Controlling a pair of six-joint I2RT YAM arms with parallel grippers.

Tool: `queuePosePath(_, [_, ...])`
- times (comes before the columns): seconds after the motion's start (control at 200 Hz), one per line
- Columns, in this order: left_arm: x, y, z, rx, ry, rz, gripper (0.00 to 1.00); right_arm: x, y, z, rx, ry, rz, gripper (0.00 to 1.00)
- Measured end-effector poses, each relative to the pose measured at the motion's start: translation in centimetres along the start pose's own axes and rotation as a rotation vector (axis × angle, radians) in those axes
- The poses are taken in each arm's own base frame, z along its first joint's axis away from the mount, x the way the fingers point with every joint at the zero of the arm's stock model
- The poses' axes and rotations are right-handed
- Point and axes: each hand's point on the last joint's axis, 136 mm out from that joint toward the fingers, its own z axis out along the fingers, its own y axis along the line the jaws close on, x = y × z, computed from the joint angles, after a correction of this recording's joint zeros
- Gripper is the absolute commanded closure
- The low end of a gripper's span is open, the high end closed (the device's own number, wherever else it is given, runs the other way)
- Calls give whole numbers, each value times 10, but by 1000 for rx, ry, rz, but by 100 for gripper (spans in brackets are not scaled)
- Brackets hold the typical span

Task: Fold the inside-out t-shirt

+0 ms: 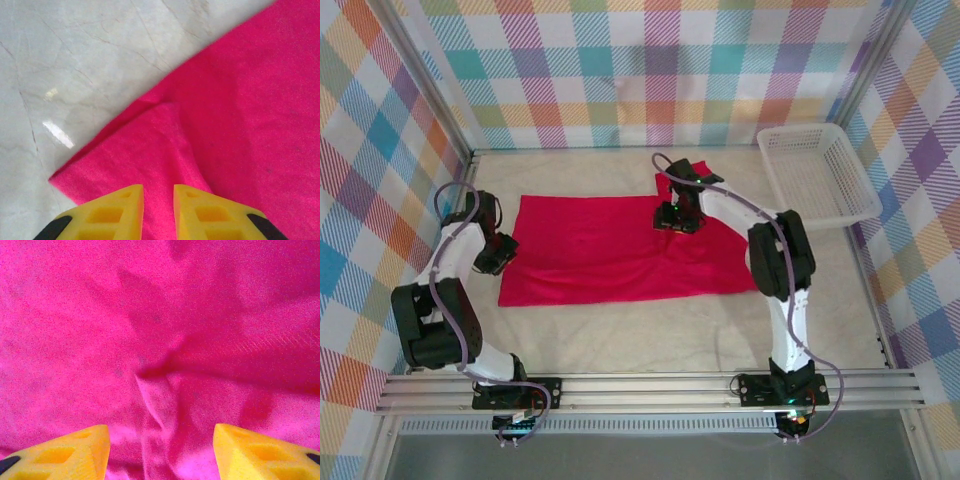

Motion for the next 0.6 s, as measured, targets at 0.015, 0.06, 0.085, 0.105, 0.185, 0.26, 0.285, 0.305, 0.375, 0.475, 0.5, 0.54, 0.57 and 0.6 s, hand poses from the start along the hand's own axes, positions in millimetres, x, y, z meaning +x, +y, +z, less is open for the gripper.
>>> queuePosePath(0.015, [1, -2, -2, 7, -4, 6, 74, 1, -1, -4, 0, -5, 1, 40])
queuePosePath(0.06, [4, -9, -9, 34, -17, 21, 74, 5, -5, -12, -1, -14, 2, 40])
queuePosePath(0.085, [7, -13, -13, 52, -17, 30, 73, 7, -8, -17, -3, -22, 5, 40])
queuePosePath(0.105, [10, -17, -15, 67, -16, 37, 73, 7, -9, -19, -3, -27, 7, 40])
queuePosePath(0.185, [20, -32, -19, 120, 5, 54, 73, 6, -16, -21, -7, -37, 22, 40])
queuePosePath(0.26, [28, -46, -16, 159, 31, 65, 73, 2, -22, -14, -16, -39, 43, 40])
queuePosePath(0.285, [30, -50, -12, 166, 43, 65, 74, 2, -24, -10, -18, -37, 49, 40])
queuePosePath(0.305, [32, -52, -9, 169, 50, 65, 74, 0, -27, -6, -19, -35, 57, 40])
queuePosePath(0.375, [36, -59, 11, 158, 90, 65, 76, -4, -36, 9, -18, -25, 81, 40])
queuePosePath(0.475, [40, -56, 45, 88, 137, 65, 76, -6, -51, 37, -8, 25, 130, 40])
queuePosePath(0.5, [41, -54, 52, 65, 147, 65, 76, -9, -48, 35, -27, 29, 136, 40])
queuePosePath(0.54, [42, -50, 64, 30, 162, 64, 76, -18, -46, 31, -43, 6, 137, 40])
queuePosePath(0.57, [42, -47, 69, 11, 170, 60, 77, -22, -45, 30, -54, -6, 140, 40])
queuePosePath(0.6, [42, -45, 75, -4, 176, 57, 77, -23, -47, 30, -55, -8, 143, 39])
